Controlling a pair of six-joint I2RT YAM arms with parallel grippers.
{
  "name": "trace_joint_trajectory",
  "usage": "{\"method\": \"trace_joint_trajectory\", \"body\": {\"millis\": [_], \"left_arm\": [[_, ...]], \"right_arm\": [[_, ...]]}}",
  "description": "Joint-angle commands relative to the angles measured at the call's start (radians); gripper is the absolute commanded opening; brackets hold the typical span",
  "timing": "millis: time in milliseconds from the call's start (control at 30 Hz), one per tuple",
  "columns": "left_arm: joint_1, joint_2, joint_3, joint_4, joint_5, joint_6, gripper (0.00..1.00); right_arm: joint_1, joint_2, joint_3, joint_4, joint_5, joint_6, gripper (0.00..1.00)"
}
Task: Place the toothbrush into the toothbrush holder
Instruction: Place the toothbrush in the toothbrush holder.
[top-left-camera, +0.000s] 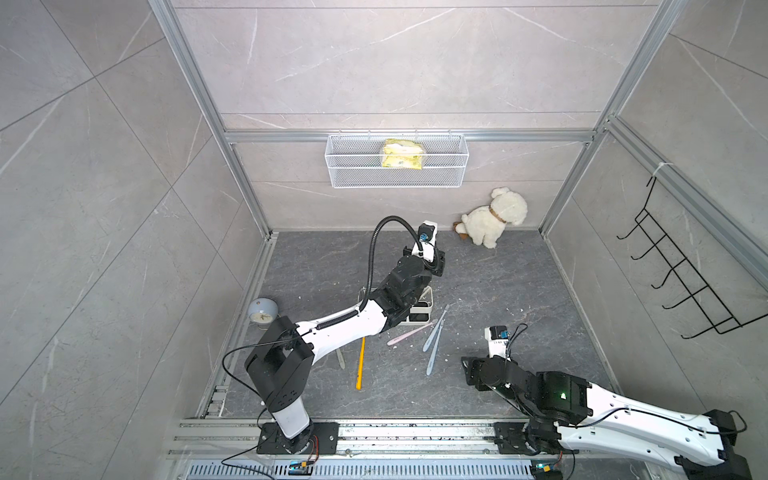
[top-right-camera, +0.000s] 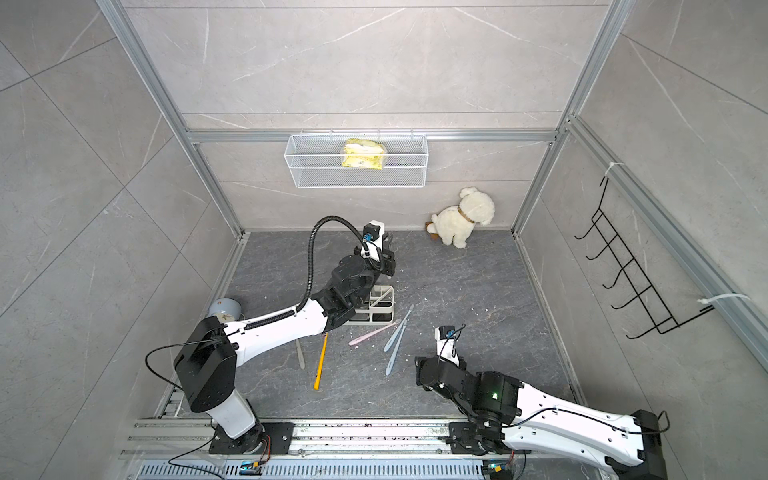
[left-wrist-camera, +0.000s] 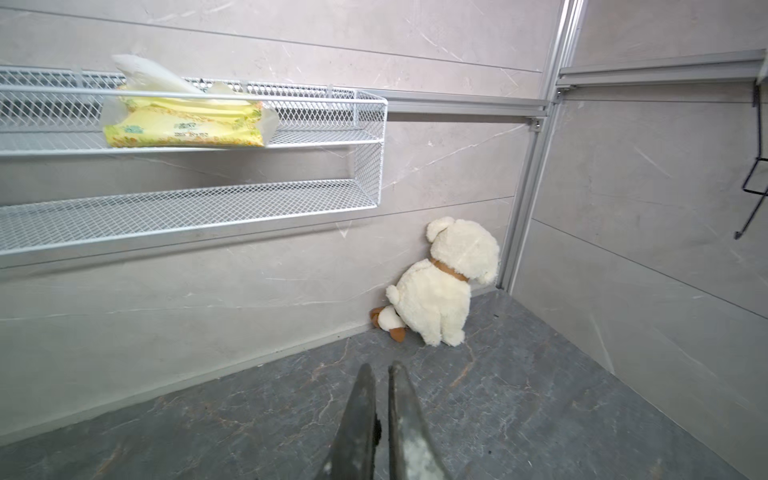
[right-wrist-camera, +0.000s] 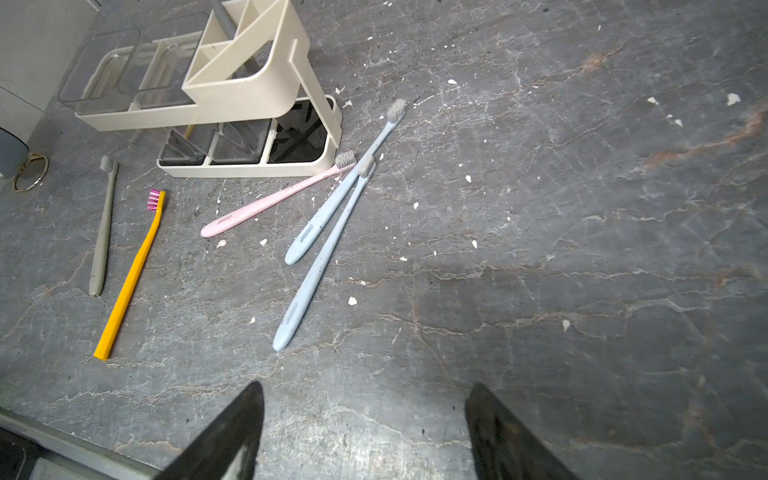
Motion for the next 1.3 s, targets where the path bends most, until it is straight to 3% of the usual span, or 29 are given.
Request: {"method": "trace_joint_trajectory", "body": {"millis": [0, 867, 1267], "left_arm": [[-0.021, -0.002, -0.038, 0.008, 0.014, -0.031, 0.00], [-0.047, 0.221, -0.221, 0.420, -0.107, 0.060, 0.00], [-0.054, 0.180, -0.237, 0.367, -0.108, 0.050, 0.00]], "right_arm": [[-0.006, -0.004, -0.015, 0.010, 0.000, 0.014, 0.78], [-0.011, 0.025, -0.032, -0.019, 0.007, 0.056, 0.78], [-0.011, 0.042, -0.031, -0.007, 0.009, 0.060, 0.78]]}}
